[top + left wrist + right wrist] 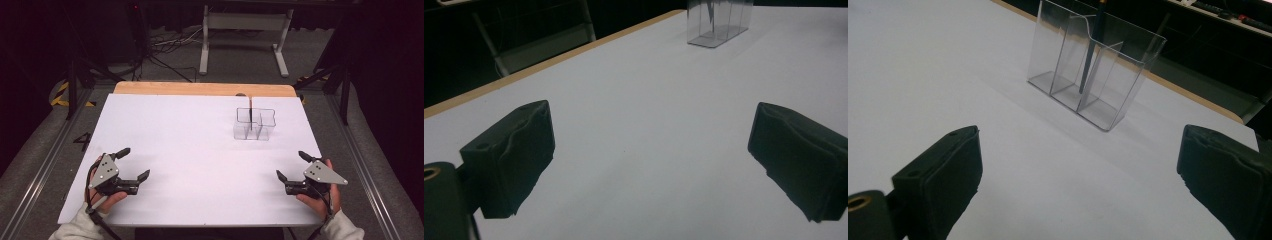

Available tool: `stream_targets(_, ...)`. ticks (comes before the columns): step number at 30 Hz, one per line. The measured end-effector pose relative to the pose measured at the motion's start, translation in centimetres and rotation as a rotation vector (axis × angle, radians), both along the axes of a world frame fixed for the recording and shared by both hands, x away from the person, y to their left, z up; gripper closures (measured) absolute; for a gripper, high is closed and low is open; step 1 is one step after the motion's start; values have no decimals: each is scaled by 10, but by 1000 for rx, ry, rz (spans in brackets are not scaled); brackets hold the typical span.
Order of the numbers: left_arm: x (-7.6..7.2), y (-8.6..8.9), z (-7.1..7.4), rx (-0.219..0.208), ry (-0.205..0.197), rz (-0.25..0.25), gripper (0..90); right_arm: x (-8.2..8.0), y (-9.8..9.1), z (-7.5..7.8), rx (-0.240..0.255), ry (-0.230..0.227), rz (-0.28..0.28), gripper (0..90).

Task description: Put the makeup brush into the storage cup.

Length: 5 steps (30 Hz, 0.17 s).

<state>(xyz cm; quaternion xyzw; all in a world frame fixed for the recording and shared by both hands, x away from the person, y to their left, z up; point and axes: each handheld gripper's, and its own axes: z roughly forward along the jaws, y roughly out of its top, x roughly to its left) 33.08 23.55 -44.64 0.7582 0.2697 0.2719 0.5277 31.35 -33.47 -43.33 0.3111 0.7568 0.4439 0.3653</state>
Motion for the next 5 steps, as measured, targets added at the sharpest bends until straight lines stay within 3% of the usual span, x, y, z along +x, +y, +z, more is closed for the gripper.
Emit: stream_targets(5, 1, -2, 0, 2, 2, 5, 57, 0, -2, 0, 8, 3, -1, 50)
